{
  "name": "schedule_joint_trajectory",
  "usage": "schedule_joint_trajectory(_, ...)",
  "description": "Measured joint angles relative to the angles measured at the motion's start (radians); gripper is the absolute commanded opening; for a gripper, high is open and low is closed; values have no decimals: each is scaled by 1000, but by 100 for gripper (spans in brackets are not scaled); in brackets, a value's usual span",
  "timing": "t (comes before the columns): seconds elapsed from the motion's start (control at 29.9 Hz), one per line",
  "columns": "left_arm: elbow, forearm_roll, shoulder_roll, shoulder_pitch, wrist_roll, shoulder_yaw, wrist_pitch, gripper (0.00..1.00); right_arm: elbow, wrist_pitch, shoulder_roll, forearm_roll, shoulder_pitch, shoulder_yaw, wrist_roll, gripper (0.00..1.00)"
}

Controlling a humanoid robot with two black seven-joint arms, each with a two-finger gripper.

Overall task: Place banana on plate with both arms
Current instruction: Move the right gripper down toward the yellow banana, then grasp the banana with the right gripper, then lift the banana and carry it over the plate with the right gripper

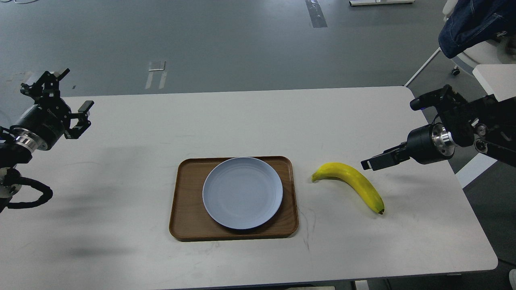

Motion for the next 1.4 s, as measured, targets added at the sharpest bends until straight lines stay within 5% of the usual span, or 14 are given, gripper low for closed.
schedule_joint_trajectory(0.4,-6,1,-6,-2,0,1,0,98,-78,-13,108,-9,-5,-97,0,89)
schedule_joint_trajectory(0.84,-7,2,-5,-5,0,1,0,98,-124,-13,175,-6,-11,-131,0,14)
schedule_joint_trajectory(0.94,-7,2,-5,-5,0,1,0,98,-122,-13,174,-5,-12,-132,0,5)
schedule_joint_trajectory(1.4,-8,2,-1,-8,0,-1,0,98,-12,-11,131,52,176,-127,0,3)
